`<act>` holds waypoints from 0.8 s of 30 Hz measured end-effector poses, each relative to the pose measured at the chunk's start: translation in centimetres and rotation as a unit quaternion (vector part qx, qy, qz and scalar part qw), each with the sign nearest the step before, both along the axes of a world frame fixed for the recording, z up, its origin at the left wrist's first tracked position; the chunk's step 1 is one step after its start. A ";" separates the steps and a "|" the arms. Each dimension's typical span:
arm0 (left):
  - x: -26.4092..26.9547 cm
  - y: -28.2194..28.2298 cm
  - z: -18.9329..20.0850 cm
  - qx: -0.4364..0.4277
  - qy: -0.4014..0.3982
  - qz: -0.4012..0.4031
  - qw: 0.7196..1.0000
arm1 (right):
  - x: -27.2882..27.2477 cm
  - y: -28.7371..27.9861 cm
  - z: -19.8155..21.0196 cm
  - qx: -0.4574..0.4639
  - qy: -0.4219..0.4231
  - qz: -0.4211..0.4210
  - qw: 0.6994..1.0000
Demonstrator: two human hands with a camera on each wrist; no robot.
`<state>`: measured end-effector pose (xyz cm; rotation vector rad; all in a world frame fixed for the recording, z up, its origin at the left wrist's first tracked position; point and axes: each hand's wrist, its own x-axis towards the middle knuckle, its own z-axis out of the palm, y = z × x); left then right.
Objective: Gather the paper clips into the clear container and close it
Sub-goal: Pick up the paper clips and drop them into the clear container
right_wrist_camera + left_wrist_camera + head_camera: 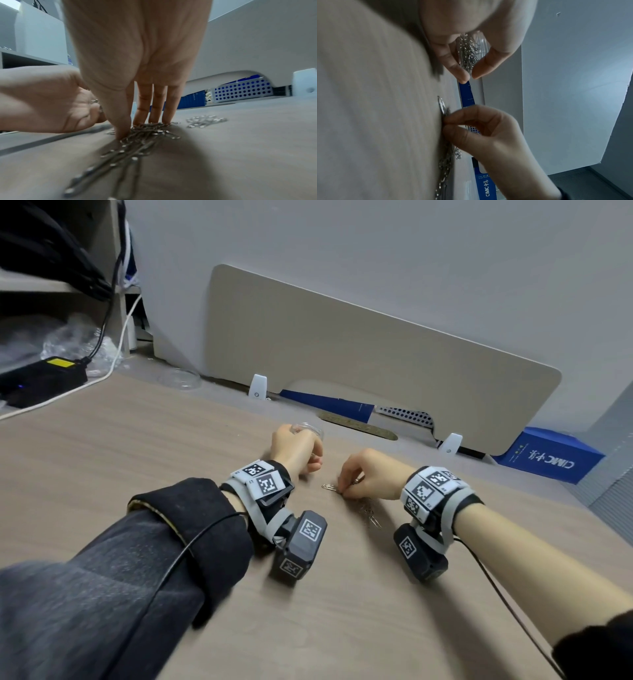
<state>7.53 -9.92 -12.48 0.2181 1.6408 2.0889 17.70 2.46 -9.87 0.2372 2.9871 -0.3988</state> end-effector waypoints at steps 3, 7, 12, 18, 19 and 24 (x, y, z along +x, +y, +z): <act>0.1 0.1 -0.1 -0.002 -0.001 -0.019 1.000 | 0.9 1.2 0.1 -0.018 0.043 -0.035 0.998; 0.1 0.0 -0.3 -0.003 0.001 -0.020 1.000 | 0.9 0.4 0.0 -0.055 0.071 -0.020 0.996; 0.0 -0.1 -0.3 -0.004 0.000 -0.008 1.000 | -0.7 -1.6 -0.7 -0.009 0.064 0.014 0.998; 0.1 -0.1 -0.3 -0.015 -0.008 -0.049 0.999 | 0.8 -0.2 0.0 0.021 0.028 0.011 0.999; 0.3 -0.1 -0.3 -0.023 -0.009 -0.072 0.997 | 1.2 0.2 0.2 0.017 0.037 0.004 0.999; 1.6 0.0 -0.2 -0.067 0.007 -0.195 0.978 | 3.0 1.0 1.6 -0.092 -0.022 -0.041 0.995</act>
